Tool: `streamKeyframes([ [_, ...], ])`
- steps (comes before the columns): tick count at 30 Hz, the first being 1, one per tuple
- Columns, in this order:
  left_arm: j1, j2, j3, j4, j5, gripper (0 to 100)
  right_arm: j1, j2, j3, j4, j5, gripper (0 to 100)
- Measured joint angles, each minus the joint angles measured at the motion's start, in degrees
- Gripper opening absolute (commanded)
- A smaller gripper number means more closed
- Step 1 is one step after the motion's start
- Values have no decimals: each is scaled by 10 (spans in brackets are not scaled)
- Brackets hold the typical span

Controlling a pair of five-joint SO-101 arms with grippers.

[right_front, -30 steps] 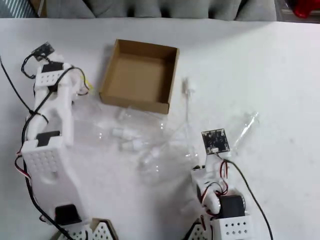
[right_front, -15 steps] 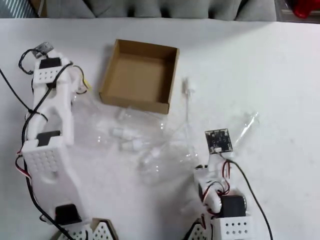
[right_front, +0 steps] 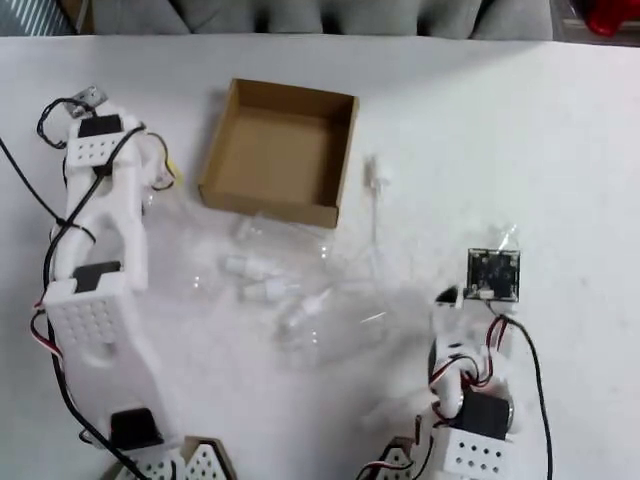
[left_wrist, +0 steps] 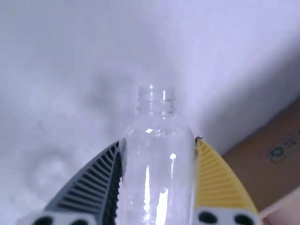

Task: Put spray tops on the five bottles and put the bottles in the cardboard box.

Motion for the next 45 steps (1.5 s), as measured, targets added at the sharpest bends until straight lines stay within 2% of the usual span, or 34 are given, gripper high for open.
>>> streamKeyframes([
  [5,1,0,0,9,-77,23,-57,1,-42,-33,14,20],
  [10,3,0,0,9,-87,23,-108,3,-98,-35,14,20],
  [13,6,0,0,9,-91,23,-142,65,-137,-35,14,21],
  [17,5,0,0,9,-91,23,-163,213,-221,-39,14,25],
  [28,5,0,0,9,-91,23,-163,694,-532,-37,14,26],
  [31,5,0,0,9,-91,23,-163,818,-618,-19,14,43],
  [36,5,0,0,9,-91,23,-174,996,-772,23,14,156],
  [41,5,0,0,9,-91,23,-207,1159,-946,84,11,144],
  [45,5,0,0,9,-91,23,-215,1288,-1095,115,-40,145],
])
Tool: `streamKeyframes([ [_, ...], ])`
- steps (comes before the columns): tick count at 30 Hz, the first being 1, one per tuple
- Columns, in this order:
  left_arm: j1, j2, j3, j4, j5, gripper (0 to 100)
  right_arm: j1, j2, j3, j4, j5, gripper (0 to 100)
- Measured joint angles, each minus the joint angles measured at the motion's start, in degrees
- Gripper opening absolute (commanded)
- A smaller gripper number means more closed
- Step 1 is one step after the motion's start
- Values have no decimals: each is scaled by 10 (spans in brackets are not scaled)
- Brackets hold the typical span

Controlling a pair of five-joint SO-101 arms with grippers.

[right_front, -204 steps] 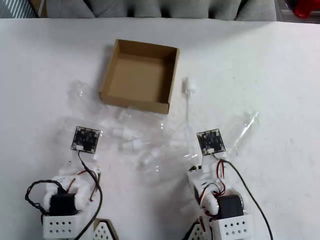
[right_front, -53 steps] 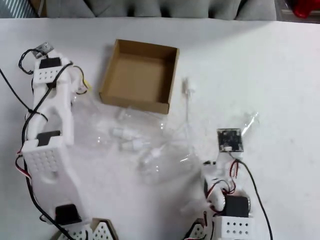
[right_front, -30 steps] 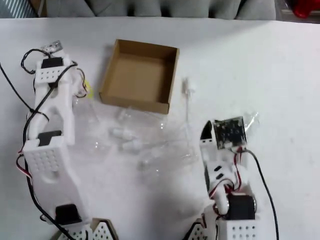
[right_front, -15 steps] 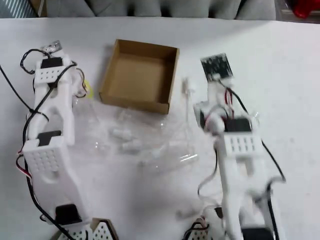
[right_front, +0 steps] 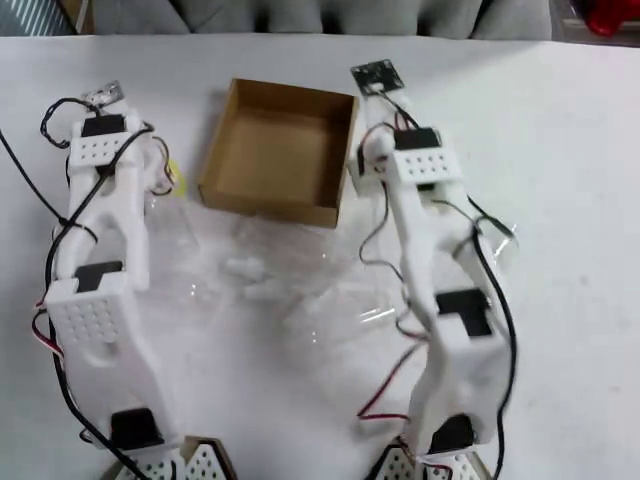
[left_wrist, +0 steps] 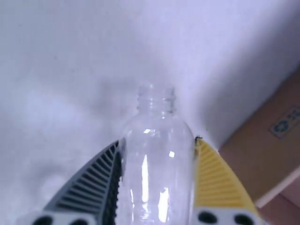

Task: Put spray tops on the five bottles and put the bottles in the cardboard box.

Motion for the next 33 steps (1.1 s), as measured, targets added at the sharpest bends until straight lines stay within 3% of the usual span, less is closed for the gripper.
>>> streamKeyframes([
  [16,1,0,0,0,0,23,18,380,-505,166,-14,141],
  [20,1,0,0,0,0,23,18,428,-576,187,-14,122],
  [23,1,0,0,0,0,23,22,444,-607,194,4,12],
  [28,1,0,0,0,0,23,31,447,-629,209,18,14],
  [33,1,0,0,0,0,23,40,443,-670,289,18,15],
])
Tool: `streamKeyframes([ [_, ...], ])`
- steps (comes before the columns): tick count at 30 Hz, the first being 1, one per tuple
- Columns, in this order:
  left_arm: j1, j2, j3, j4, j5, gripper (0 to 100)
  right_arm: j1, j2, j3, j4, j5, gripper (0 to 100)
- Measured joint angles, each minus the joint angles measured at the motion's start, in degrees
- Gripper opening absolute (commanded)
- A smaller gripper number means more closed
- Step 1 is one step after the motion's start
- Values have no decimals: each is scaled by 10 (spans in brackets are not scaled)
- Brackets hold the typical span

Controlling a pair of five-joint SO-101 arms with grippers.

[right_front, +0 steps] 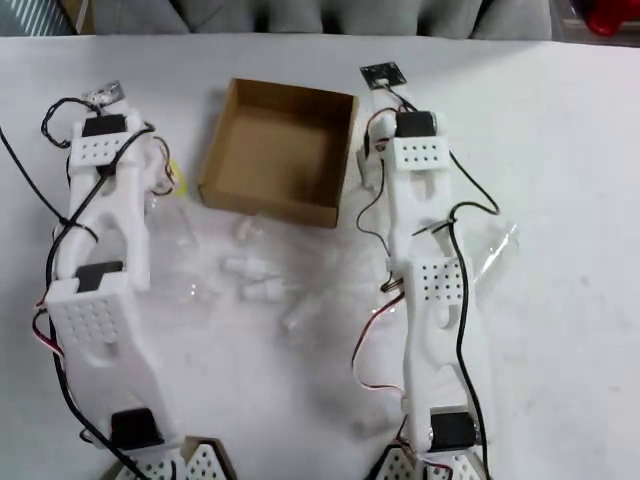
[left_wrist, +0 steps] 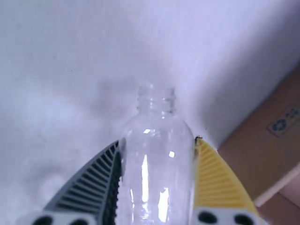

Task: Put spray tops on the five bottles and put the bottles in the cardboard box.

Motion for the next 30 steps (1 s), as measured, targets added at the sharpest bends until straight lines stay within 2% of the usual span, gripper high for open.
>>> streamKeyframes([
  [3,0,0,0,0,0,23,0,-25,-32,42,1,15],
  [8,0,0,0,0,0,23,-1,-114,-9,47,-34,15],
  [26,0,0,0,-29,0,23,-13,-729,575,44,-46,15],
  [30,-1,0,0,-18,0,23,-28,-862,657,-34,-60,15],
])
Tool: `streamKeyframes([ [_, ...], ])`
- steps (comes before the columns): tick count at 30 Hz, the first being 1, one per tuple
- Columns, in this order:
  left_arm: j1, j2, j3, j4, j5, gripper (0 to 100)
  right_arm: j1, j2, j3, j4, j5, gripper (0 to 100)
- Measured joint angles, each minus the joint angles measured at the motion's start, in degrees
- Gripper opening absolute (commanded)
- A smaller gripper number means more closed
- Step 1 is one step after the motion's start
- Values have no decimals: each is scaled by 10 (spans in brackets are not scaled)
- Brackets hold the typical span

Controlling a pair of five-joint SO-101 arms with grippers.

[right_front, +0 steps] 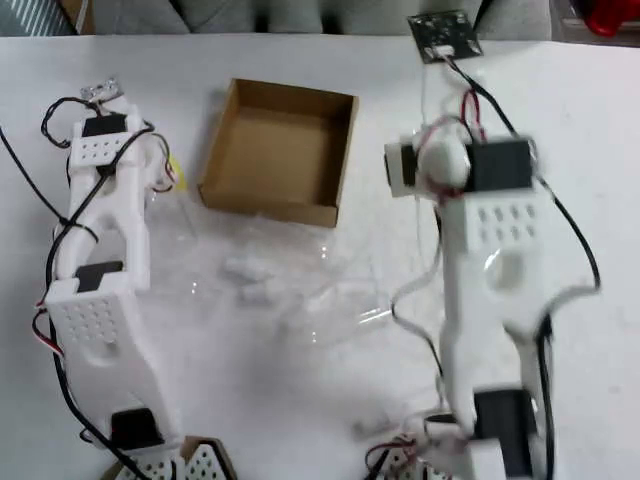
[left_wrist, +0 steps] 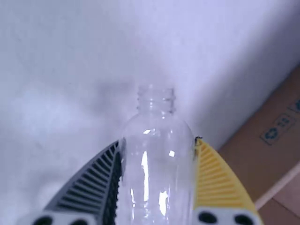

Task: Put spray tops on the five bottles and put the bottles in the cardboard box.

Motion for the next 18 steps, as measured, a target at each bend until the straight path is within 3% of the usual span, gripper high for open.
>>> streamKeyframes([
  [11,-33,-3,0,35,0,20,-61,-245,154,-109,-6,15],
  [18,-42,-123,96,22,0,20,-47,-370,287,-142,6,15],
])
